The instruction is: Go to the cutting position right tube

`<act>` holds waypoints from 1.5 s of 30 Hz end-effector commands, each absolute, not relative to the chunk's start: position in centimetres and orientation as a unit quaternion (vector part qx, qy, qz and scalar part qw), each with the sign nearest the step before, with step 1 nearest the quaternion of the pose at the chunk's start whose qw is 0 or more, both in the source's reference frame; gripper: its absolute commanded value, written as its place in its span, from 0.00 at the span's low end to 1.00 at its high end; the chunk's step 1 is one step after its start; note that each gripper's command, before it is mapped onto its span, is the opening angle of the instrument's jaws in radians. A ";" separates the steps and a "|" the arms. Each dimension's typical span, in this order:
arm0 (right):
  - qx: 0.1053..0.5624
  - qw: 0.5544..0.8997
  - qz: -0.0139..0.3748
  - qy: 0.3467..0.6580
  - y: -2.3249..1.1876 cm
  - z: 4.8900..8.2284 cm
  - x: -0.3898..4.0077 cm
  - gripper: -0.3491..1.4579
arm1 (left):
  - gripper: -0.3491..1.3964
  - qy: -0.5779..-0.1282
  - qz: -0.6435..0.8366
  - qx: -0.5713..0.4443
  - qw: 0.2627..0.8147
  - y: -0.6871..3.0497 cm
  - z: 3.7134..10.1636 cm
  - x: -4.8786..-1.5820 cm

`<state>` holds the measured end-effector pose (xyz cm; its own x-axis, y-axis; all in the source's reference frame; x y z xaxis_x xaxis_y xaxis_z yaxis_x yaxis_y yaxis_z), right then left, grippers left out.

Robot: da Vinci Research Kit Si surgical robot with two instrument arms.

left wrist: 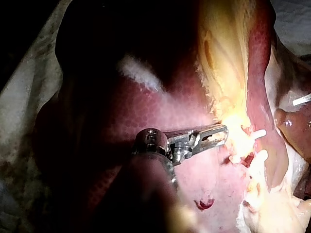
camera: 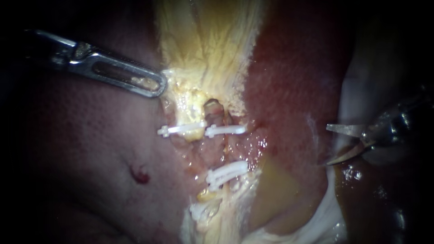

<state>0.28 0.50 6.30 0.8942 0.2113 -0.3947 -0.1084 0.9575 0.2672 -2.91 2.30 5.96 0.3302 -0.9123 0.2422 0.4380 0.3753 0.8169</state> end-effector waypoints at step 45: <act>0.253 0.908 0.118 0.313 0.08 6.56 1.77 0.99 | 0.00 -0.361 -0.453 0.328 0.747 2.29 5.97 -2.93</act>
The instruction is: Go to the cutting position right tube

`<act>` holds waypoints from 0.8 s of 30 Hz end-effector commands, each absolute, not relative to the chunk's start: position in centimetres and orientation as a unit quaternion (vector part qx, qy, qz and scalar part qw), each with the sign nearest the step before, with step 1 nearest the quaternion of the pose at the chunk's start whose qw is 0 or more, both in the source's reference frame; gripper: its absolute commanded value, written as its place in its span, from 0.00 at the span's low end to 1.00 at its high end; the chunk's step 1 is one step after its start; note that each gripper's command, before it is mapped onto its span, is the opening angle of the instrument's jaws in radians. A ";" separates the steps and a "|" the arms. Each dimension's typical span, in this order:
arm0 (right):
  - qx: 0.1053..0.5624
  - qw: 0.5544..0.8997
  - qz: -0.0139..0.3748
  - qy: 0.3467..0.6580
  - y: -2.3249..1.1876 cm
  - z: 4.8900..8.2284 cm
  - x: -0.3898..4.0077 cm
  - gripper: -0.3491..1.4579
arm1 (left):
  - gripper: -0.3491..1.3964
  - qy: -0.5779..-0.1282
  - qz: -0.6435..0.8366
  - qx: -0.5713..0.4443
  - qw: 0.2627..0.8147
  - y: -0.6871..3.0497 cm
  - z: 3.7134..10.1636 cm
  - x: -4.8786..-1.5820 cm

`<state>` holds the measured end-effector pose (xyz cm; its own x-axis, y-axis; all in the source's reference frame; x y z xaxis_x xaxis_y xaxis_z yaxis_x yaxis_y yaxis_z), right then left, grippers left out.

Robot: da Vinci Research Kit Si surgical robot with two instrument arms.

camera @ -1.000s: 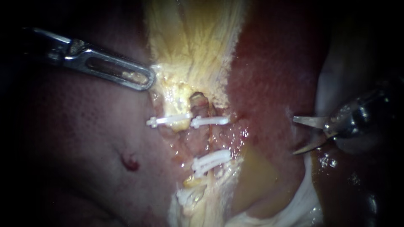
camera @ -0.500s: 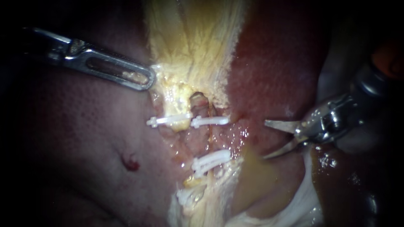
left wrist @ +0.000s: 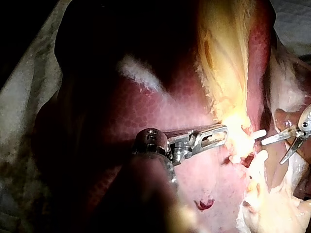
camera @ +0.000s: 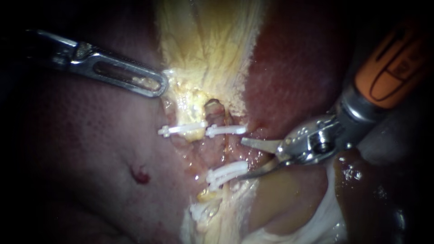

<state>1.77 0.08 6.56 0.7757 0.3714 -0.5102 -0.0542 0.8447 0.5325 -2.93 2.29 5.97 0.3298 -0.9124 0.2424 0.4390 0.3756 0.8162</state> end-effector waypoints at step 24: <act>0.290 0.896 0.142 0.306 0.12 7.11 1.88 0.97 | 0.00 -0.361 -0.453 0.327 0.747 2.29 5.98 -2.93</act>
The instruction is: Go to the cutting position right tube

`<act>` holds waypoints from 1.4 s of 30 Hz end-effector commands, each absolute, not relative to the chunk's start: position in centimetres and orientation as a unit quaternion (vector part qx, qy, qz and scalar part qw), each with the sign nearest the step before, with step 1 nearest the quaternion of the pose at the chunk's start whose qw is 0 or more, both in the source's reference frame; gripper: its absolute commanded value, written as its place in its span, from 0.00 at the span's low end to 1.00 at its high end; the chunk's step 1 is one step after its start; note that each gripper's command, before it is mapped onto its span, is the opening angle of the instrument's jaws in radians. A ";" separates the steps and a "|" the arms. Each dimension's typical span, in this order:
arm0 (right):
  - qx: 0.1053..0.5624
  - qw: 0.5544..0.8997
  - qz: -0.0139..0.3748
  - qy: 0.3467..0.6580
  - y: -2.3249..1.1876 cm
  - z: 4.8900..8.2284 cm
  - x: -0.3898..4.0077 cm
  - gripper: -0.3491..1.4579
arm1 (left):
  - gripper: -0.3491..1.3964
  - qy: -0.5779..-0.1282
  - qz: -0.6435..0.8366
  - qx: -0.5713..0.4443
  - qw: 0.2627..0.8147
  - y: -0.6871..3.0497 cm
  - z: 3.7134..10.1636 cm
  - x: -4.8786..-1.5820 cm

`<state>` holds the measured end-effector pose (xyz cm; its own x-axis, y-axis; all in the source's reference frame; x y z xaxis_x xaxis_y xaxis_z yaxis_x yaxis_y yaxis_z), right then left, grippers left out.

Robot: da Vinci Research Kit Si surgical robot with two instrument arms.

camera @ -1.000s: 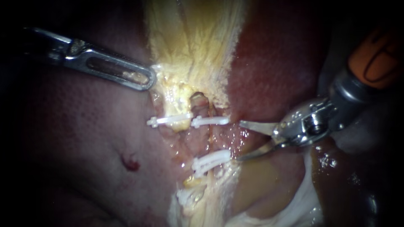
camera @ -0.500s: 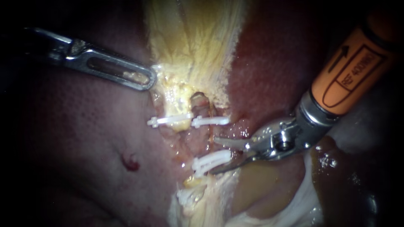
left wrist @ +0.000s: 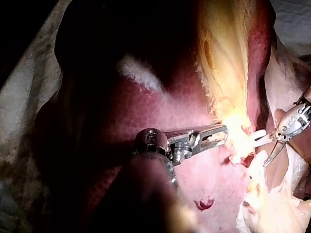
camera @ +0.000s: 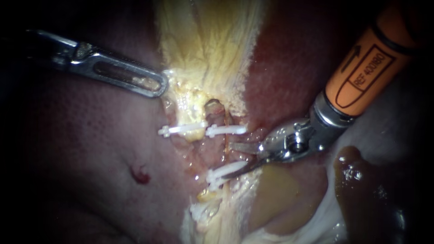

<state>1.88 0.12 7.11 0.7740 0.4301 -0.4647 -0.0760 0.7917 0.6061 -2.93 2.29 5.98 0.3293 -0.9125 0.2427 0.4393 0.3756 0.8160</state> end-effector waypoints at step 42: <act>0.395 0.779 0.032 0.485 0.01 7.35 2.34 0.93 | 0.00 -0.361 -0.453 0.327 0.747 2.29 5.98 -2.94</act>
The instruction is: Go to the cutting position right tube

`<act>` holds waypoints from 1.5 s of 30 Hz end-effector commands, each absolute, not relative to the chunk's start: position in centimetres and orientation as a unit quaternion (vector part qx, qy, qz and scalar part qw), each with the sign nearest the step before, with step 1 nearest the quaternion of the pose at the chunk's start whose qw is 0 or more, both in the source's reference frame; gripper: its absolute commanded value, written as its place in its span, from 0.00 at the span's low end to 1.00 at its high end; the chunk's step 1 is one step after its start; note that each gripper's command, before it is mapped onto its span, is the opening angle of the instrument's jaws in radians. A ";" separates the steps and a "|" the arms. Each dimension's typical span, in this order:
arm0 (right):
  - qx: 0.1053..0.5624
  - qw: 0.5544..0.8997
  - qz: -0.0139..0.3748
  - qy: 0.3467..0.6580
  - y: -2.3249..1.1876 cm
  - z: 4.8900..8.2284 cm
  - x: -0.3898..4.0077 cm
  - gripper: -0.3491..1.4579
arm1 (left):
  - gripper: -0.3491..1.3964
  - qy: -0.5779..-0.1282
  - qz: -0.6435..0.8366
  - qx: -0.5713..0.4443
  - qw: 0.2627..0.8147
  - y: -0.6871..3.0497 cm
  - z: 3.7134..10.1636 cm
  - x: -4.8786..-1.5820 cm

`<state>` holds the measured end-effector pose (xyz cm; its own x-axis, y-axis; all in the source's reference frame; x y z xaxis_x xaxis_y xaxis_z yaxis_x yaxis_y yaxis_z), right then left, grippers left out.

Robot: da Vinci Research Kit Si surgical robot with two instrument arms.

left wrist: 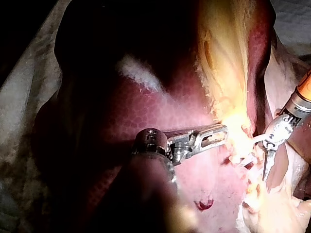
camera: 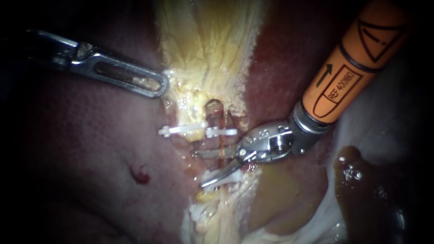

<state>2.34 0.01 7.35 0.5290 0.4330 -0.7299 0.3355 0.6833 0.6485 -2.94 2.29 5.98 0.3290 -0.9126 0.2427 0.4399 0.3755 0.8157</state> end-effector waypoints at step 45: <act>0.401 0.748 0.051 0.527 0.01 6.92 2.44 0.95 | 0.00 -0.361 -0.453 0.327 0.747 2.29 5.99 -2.95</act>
